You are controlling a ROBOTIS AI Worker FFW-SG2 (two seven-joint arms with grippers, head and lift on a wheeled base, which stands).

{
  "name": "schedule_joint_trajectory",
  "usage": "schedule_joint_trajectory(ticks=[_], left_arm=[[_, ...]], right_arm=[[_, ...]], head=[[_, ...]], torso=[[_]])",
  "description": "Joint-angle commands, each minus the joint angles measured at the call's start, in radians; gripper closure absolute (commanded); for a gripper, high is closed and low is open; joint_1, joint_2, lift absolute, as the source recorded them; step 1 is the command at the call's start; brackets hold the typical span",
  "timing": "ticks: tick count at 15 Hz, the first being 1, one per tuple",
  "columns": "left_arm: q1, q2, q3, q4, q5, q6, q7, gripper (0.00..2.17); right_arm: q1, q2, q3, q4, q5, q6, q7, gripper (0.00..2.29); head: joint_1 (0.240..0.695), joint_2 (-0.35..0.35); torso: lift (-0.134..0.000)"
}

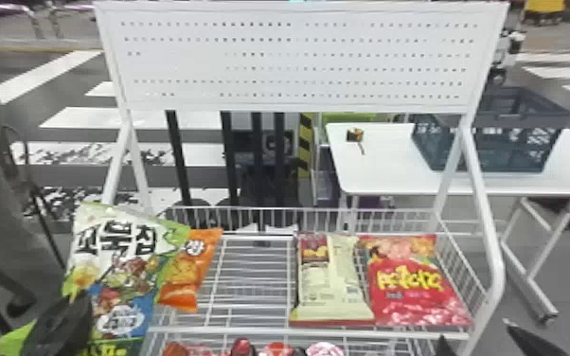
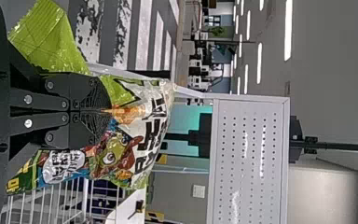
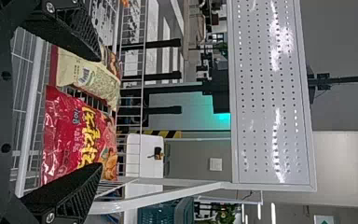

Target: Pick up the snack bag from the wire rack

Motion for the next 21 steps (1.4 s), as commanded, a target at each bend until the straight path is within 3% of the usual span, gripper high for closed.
schedule_joint_trajectory(ticks=[1,10,16,21], left_arm=[[0.0,0.0,0.0,0.0,0.0,0.0,0.0,1.54],[0.0,0.0,0.0,0.0,-0.002,0.0,0.0,1.54],[0.018,0.003,-0.014,-0.015,-0.016,0.0,0.0,1.54],[0.034,0.002,-0.018,-0.026,-0.026,-0.003,0.0,1.54]], right_arm=[[-0.001,0.001,0.0,-0.001,-0.001,0.0,0.0,0.09],[-0.053,0.001,0.003,0.035,-0.006,0.037,-0.002,0.09],[-0.445,0.001,0.038,0.432,0.008,0.071,-0.004,0.1],[-0.654,0.001,0.029,0.65,0.039,0.181,-0.005,0.1]], head=[[0.499,0.0],[0.499,0.0],[0.499,0.0],[0.499,0.0]], torso=[[0.0],[0.0],[0.0],[0.0]])
